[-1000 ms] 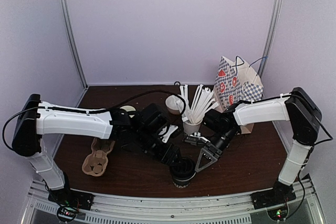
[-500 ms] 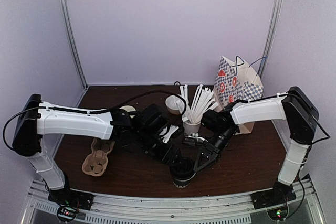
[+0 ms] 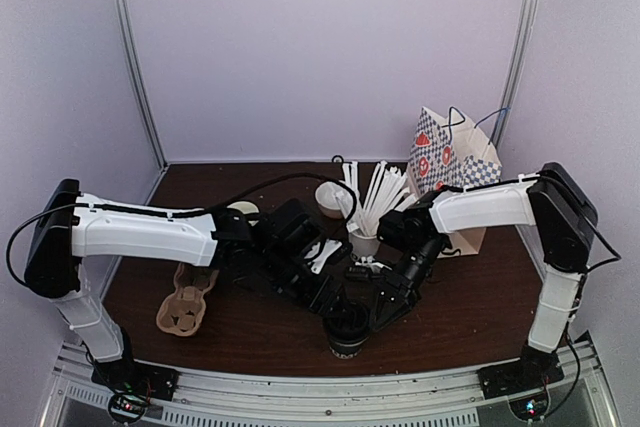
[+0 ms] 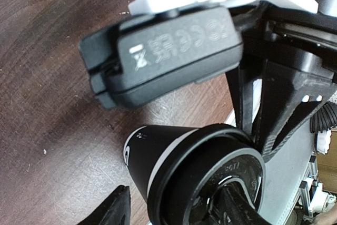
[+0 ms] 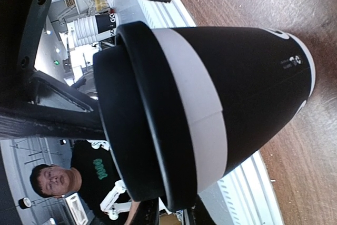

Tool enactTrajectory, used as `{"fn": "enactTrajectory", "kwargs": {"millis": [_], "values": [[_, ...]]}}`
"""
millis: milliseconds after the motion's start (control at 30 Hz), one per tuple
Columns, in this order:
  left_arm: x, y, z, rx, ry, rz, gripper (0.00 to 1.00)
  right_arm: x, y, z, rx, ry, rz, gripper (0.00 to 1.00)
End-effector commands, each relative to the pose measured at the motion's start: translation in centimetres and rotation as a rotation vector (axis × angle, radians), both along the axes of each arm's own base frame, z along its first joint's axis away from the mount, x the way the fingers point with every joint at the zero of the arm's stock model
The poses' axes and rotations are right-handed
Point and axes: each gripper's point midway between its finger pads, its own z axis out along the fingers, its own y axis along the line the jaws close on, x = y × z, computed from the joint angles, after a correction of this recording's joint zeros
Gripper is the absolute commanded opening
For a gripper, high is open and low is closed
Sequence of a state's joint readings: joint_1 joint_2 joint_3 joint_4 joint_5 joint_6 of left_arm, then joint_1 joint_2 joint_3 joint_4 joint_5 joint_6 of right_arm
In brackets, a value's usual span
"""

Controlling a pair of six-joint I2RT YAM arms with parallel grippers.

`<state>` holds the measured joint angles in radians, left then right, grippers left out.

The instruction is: Pack the takeout coffee

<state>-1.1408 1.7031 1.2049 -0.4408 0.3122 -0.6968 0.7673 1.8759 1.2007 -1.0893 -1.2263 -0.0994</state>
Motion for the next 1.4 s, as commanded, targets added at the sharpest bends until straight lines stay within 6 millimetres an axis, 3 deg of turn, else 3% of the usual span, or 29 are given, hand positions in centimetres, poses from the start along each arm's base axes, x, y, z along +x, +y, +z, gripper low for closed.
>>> {"fn": "enactTrajectory", "kwargs": {"millis": [0,167,433,600,767,900,1033,1133,1367], "values": [[-0.2,1.2,-3.3,0.116,-0.009,-0.007,0.61,0.8,-1.4,-8.1,-0.184,-0.209,0.102,0.08],[-0.1,1.5,-3.2,0.126,-0.021,-0.003,0.61,0.6,-4.6,-11.4,-0.381,-0.345,0.160,0.14],[0.3,2.7,-4.1,0.175,-0.040,0.030,0.61,3.2,-5.5,-13.5,-0.543,-0.417,0.184,0.13],[1.5,4.3,-4.7,0.246,-0.095,0.096,0.61,6.1,-3.6,-11.4,-0.478,-0.552,0.167,0.10],[1.1,3.7,-3.9,0.196,-0.093,0.064,0.62,6.5,-3.3,-11.6,-0.438,-0.570,0.190,0.08],[0.9,3.2,-2.2,0.117,-0.116,0.053,0.66,5.4,-0.1,-6.7,-0.193,-0.478,0.170,0.12],[0.6,2.1,0.5,-0.012,-0.144,0.043,0.69,5.0,1.4,-1.9,-0.048,-0.470,0.185,0.24],[0.8,1.9,1.7,-0.054,-0.165,0.056,0.72,5.2,1.8,0.2,0.002,-0.479,0.180,0.34],[1.1,2.5,2.2,-0.050,-0.189,0.069,0.79,4.7,-0.1,-0.9,-0.079,-0.484,0.204,0.44]]}}
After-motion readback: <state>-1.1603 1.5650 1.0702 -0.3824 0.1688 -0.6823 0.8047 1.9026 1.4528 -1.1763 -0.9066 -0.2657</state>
